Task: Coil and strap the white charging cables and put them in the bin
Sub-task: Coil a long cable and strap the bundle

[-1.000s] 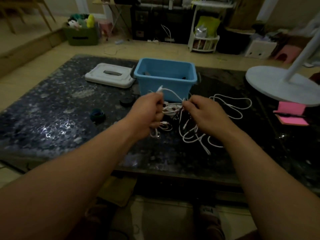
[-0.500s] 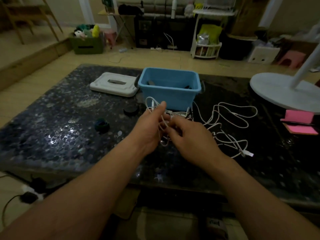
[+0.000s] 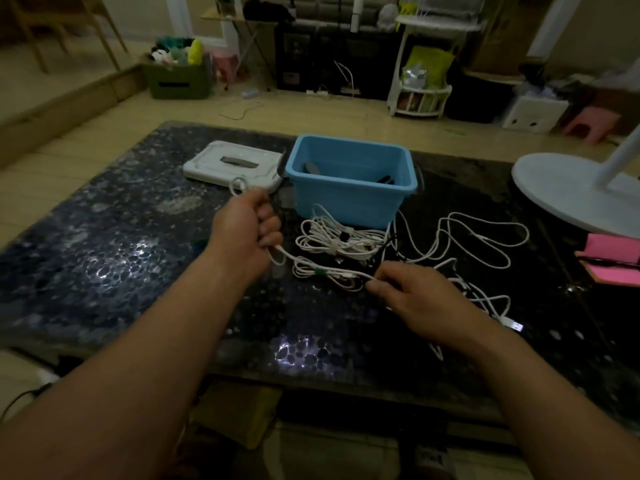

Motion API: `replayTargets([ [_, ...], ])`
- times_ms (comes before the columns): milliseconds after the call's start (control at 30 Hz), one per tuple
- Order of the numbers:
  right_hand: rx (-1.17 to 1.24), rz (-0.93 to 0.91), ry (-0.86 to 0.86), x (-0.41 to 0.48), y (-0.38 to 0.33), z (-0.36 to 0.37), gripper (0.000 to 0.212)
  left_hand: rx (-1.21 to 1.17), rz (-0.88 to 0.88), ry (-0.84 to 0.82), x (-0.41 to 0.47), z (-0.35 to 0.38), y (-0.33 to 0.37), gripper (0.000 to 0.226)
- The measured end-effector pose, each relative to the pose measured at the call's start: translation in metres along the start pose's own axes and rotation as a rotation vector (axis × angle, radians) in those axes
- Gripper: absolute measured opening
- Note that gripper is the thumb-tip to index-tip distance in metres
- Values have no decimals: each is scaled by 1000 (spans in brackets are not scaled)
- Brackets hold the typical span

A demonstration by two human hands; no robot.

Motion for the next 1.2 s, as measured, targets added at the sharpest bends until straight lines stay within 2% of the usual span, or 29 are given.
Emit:
replayTargets([
  [100,39,1,154,3,-3,-14,12,441,-60,-82,-15,15,-31,12],
  [167,2,-43,277,4,-11,-26,5,669,-113,-166,-27,27,-55,18],
  [233,-34,-98,317,3,-19,-30,17,777,-168,-253,-38,35,-73,34],
  [300,-82,-114,297,2,-23,-30,22,846,-238,-352,-48,41,-89,40],
  [367,-105,-98,258,1,-21,-28,21,911,-291,-436,-53,43,-100,36],
  [467,-127,-92,221,2,-19,-25,21,1001,-312,-541,-56,45,-107,17],
  [533,-69,-54,217,3,-14,-26,15,1007,-294,-549,-55,45,-105,16],
  [633,131,51,168,4,2,-29,12,872,-162,-447,-44,45,-87,25],
  [700,273,117,78,3,8,-28,16,665,-115,-353,-36,42,-72,26],
  [767,534,174,-8,-1,7,-27,27,526,-126,-299,-32,40,-66,26],
  [867,882,280,-40,-3,5,-27,37,469,-112,-265,-31,38,-68,25],
  [933,1009,312,-36,-3,4,-26,39,467,-70,-252,-30,37,-70,23],
  [1033,1049,291,-16,-2,-1,-26,28,522,-39,-272,-33,40,-77,21],
  [1200,969,179,13,-1,-10,-25,12,570,-21,-358,-40,46,-86,22],
])
Point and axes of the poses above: each hand's wrist, its own x-axis towards the middle knuckle, its own z-axis out of the palm, y = z × x, the point moved 7 cm from there along x, towards the middle knuckle, and after that the axes turned 9 degrees about -x, right-handed, at the moved point
